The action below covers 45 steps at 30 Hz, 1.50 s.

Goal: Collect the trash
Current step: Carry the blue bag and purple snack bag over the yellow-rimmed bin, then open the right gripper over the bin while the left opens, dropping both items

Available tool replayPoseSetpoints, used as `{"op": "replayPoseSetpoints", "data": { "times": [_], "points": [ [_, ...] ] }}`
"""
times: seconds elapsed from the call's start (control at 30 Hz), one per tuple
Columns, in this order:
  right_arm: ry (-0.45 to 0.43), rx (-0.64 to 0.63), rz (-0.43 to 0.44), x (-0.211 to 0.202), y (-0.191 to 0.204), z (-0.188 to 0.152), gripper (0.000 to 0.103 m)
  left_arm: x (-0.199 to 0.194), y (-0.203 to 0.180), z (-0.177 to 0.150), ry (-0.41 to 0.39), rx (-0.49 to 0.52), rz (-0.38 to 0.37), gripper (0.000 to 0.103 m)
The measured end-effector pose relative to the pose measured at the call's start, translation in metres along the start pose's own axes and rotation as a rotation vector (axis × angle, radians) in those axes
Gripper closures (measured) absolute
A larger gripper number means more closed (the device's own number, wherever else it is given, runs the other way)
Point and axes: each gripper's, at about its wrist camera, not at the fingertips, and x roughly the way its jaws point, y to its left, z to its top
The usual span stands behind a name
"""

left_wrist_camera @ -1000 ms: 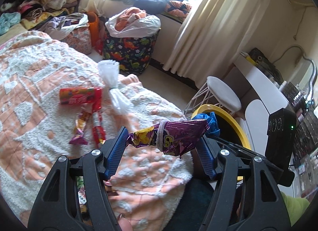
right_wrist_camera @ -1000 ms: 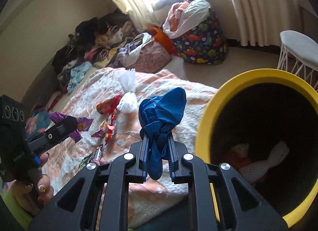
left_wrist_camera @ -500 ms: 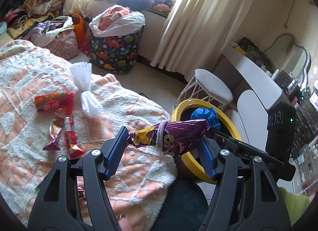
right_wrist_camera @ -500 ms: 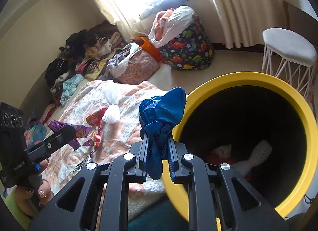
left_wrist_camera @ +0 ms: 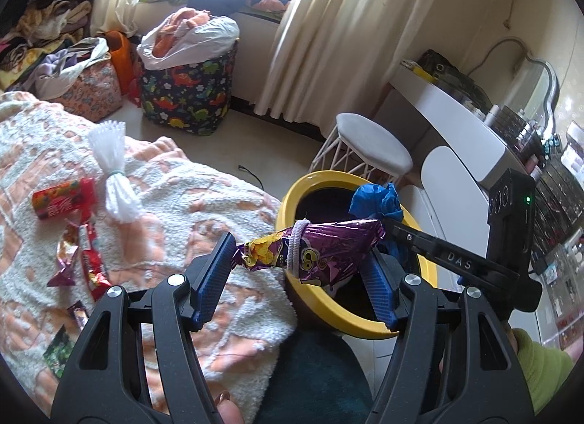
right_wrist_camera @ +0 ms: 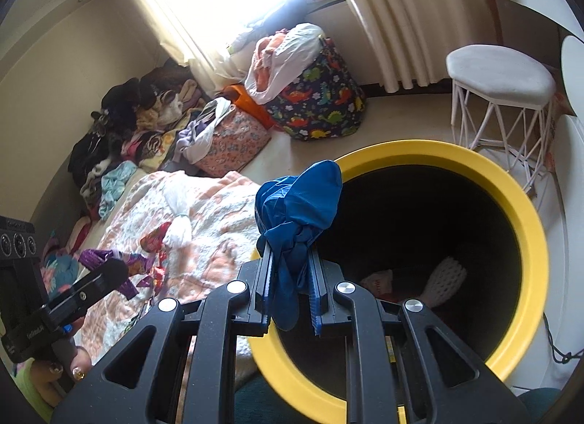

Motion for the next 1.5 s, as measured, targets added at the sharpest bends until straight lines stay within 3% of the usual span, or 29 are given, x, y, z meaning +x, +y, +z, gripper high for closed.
{"op": "replayPoseSetpoints", "data": {
  "times": [0.53,1.17,1.33,1.5],
  "points": [
    [-0.046,0.093,-0.051,-0.020,-0.047,0.009,0.087,0.025,-0.040,-0.002,0.043,0.084,-0.049,0.045],
    [-0.037,0.180,-0.089,-0.021,-0.083,0.008,0.085,0.071,-0.071,-0.011,0.121,0.180,-0.084,0.044],
    [-0.026,0.208,-0.095,-0.019,-0.093,0.005,0.074,0.085,-0.076,-0.010,0.134,0.194,-0.077,0.044],
    [-0.027,0.225,-0.096,-0.018,-0.097,0.003,0.054,0.096,-0.074,-0.007,0.138,0.199,-0.054,0.041]
  ]
}}
